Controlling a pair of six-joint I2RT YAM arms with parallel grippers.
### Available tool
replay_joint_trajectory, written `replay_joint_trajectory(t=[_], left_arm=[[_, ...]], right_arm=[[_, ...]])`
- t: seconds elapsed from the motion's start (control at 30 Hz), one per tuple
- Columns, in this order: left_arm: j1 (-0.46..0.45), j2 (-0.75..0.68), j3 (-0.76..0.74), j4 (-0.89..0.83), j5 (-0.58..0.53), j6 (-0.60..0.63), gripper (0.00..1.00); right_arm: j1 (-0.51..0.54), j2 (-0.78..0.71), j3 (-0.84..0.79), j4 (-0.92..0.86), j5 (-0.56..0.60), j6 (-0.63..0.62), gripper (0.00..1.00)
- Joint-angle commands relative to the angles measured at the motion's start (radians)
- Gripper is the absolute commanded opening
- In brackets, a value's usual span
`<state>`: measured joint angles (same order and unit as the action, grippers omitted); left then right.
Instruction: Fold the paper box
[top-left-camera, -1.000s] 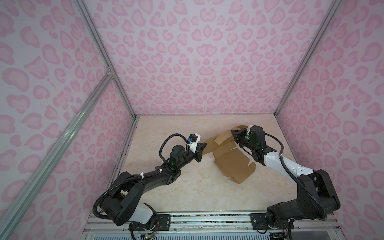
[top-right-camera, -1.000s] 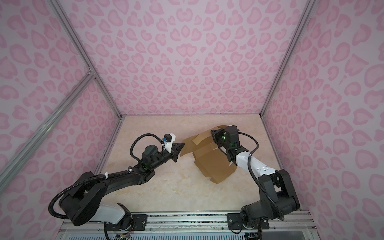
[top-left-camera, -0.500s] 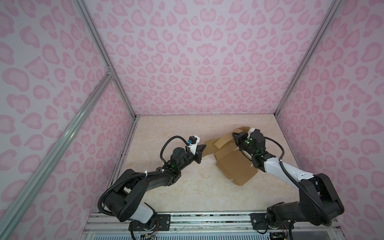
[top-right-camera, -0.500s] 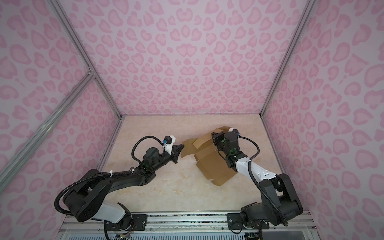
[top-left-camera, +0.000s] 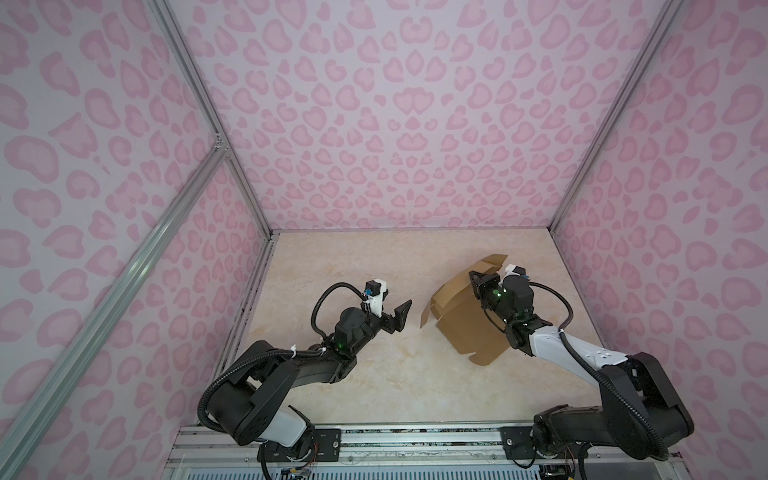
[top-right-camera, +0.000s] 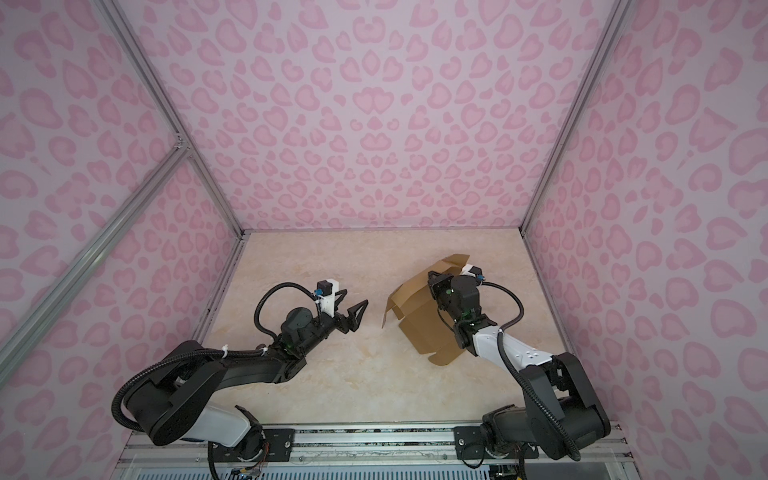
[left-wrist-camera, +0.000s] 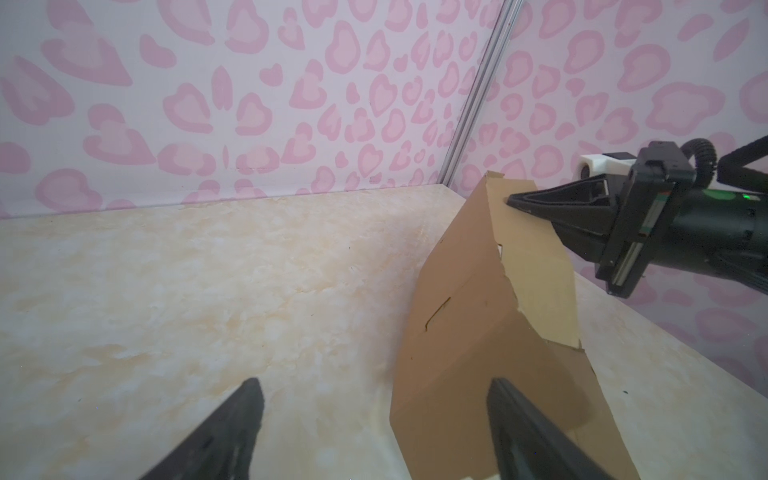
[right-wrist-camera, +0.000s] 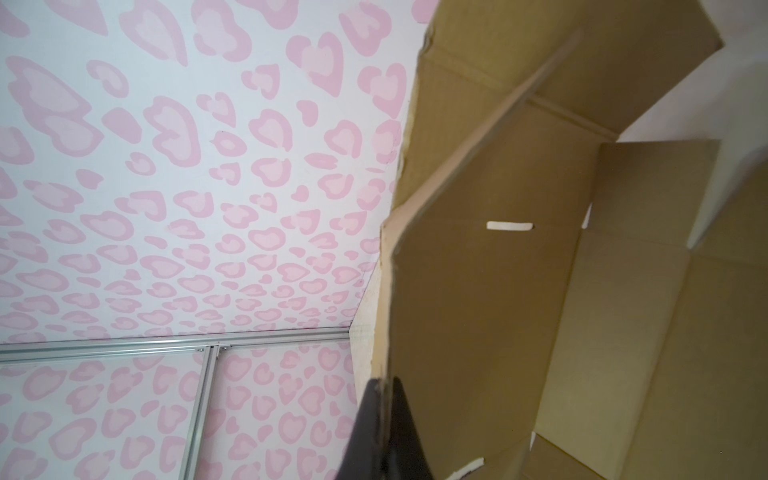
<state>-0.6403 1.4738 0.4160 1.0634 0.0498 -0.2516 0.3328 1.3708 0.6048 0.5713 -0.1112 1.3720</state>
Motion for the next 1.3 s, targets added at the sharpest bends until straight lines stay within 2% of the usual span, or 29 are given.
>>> replay_joint_trajectory(t=[0.0,0.3,0.47,0.67,0.77,0.87,1.03,1.1,1.27], left_arm=[[0.001,-0.032,-0.026,0.07,-0.039,-0.042,0.83],[0.001,-0.019,-0.062,0.064,-0.007,-0.048,0.82],[0.0,0.084,-0.017,0.095,-0.002,0.019,0.81],[0.001,0.188,0.098,0.115,-0.019,0.147,0.82],[0.004,0.209,0.124,0.145,0.073,0.287,0.81],[0.034,0.197,0.153,0.096,0.093,0.396,0.83],[0.208,0.163,0.21,-0.019,0.291,0.377,0.82],[0.251,0.159,0.215,-0.039,0.349,0.374,0.81],[0.263,0.166,0.217,-0.136,0.487,0.501,0.81]], right_arm=[[0.0,0.019,-0.007,0.005,0.03,-0.019,0.0],[0.005,0.014,0.038,-0.179,0.115,-0.067,0.0],[0.011,0.0,0.078,-0.258,0.148,-0.108,0.0],[0.007,0.038,0.113,-0.286,0.112,-0.126,0.0],[0.001,0.049,0.131,-0.304,0.095,-0.132,0.0],[-0.004,0.054,0.167,-0.355,0.091,-0.161,0.0],[-0.006,0.077,0.19,-0.362,0.077,-0.167,0.0],[-0.008,0.087,0.199,-0.349,0.062,-0.165,0.0],[-0.012,0.101,0.214,-0.324,0.031,-0.174,0.0]])
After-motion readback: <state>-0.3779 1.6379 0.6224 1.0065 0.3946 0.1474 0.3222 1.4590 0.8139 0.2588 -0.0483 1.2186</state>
